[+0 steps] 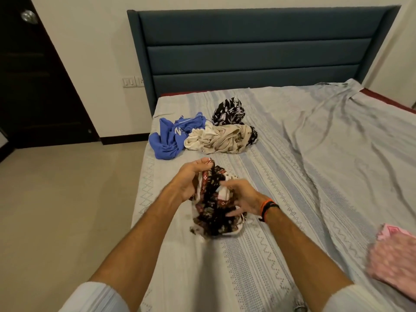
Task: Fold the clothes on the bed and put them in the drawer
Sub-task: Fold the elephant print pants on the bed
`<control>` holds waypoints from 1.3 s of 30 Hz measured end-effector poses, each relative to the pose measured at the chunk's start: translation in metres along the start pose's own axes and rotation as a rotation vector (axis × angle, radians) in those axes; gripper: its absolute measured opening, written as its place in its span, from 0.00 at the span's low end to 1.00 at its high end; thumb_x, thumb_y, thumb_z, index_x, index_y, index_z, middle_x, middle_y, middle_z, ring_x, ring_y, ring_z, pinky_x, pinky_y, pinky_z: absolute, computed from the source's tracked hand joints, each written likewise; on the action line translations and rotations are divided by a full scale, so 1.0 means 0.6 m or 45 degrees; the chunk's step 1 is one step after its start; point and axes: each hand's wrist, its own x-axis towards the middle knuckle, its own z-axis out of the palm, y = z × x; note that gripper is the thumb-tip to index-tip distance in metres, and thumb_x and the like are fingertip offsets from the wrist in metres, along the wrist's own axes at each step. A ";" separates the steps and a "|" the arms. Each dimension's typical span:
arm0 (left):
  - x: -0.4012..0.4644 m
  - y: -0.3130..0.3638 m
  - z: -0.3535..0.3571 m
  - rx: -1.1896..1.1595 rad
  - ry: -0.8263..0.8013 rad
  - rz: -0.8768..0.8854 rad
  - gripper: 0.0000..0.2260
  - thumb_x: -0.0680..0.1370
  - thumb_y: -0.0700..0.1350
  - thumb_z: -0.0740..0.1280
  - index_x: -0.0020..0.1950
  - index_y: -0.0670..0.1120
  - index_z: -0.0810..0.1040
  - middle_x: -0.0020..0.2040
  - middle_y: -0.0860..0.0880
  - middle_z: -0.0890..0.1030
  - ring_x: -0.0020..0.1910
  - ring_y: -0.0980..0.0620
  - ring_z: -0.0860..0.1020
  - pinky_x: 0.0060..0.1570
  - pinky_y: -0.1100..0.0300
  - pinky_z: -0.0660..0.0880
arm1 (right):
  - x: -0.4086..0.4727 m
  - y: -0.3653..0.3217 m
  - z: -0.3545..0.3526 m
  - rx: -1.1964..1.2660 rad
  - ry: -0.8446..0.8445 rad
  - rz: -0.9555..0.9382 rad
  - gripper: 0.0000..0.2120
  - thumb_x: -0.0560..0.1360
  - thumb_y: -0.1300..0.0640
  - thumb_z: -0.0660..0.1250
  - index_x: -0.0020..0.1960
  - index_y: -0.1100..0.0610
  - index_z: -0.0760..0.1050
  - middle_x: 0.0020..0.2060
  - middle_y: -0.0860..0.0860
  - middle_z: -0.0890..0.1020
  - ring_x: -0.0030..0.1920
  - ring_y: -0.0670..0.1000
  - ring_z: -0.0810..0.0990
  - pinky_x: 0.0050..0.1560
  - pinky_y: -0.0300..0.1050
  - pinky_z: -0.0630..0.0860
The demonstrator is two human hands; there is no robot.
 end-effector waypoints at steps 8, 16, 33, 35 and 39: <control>-0.011 0.023 -0.041 0.445 0.429 0.234 0.08 0.77 0.33 0.67 0.54 0.43 0.80 0.42 0.48 0.81 0.36 0.54 0.77 0.39 0.59 0.74 | 0.021 -0.036 0.060 0.692 0.184 -0.281 0.16 0.76 0.54 0.70 0.59 0.64 0.80 0.56 0.57 0.83 0.53 0.55 0.82 0.51 0.49 0.82; -0.057 -0.009 -0.090 0.788 0.173 0.004 0.31 0.55 0.33 0.77 0.55 0.44 0.70 0.52 0.41 0.77 0.49 0.45 0.80 0.38 0.52 0.79 | -0.008 -0.084 0.084 0.776 -0.060 -0.564 0.23 0.73 0.75 0.65 0.67 0.65 0.72 0.58 0.62 0.80 0.57 0.59 0.80 0.58 0.56 0.79; -0.117 0.019 -0.003 0.513 -0.195 -0.026 0.16 0.79 0.54 0.68 0.59 0.44 0.77 0.48 0.48 0.80 0.45 0.49 0.79 0.53 0.44 0.80 | -0.038 -0.125 0.102 0.715 0.060 -0.641 0.20 0.82 0.49 0.61 0.69 0.60 0.73 0.63 0.55 0.80 0.62 0.52 0.80 0.61 0.48 0.77; -0.120 0.019 0.006 0.802 -0.152 -0.011 0.16 0.75 0.45 0.74 0.59 0.43 0.75 0.50 0.47 0.81 0.46 0.50 0.82 0.46 0.51 0.83 | -0.049 -0.123 0.104 0.728 0.023 -0.666 0.17 0.82 0.49 0.59 0.67 0.56 0.74 0.64 0.54 0.80 0.63 0.50 0.79 0.67 0.50 0.73; -0.118 0.030 0.016 1.056 0.062 0.180 0.04 0.78 0.36 0.69 0.51 0.38 0.81 0.45 0.44 0.85 0.42 0.49 0.85 0.42 0.54 0.83 | -0.052 -0.105 0.104 0.603 -0.046 -0.673 0.19 0.83 0.46 0.57 0.68 0.55 0.73 0.66 0.56 0.78 0.65 0.54 0.78 0.69 0.55 0.72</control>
